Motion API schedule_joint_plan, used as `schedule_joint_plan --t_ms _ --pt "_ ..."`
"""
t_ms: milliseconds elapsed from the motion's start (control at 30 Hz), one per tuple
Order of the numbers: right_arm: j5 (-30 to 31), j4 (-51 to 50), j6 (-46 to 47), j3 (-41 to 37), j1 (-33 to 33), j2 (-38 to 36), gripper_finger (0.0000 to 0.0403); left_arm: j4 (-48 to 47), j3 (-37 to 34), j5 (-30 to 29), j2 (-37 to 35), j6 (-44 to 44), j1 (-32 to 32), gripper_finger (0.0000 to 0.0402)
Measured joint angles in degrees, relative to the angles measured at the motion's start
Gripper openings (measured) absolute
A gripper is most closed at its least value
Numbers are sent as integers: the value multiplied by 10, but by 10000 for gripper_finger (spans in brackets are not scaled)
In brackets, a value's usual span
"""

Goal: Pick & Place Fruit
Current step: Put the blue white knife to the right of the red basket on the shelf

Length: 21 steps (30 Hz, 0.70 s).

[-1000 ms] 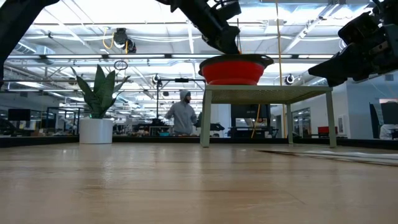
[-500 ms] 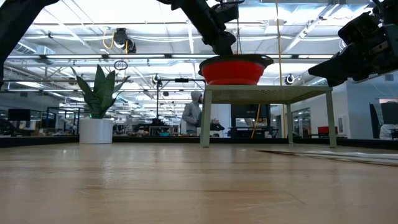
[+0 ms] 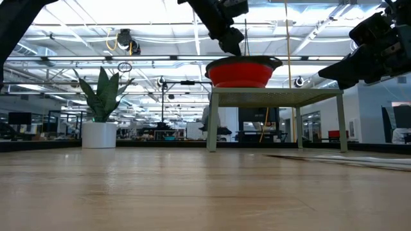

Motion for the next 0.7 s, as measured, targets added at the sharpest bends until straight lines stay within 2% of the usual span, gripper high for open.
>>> schedule_joint_plan --t_ms 167,433,600,700 --pt "-1 0 0 0 0 0 0 12 0 -39 -34 -14 -20 214" --pt "-3 2 0 0 0 0 0 -9 1 -27 -95 -199 -59 214" --pt "-4 5 2 0 0 0 0 -80 1 -21 -117 -295 -80 214" --pt "-5 6 36 0 0 0 0 -121 1 4 -124 -355 -90 213"
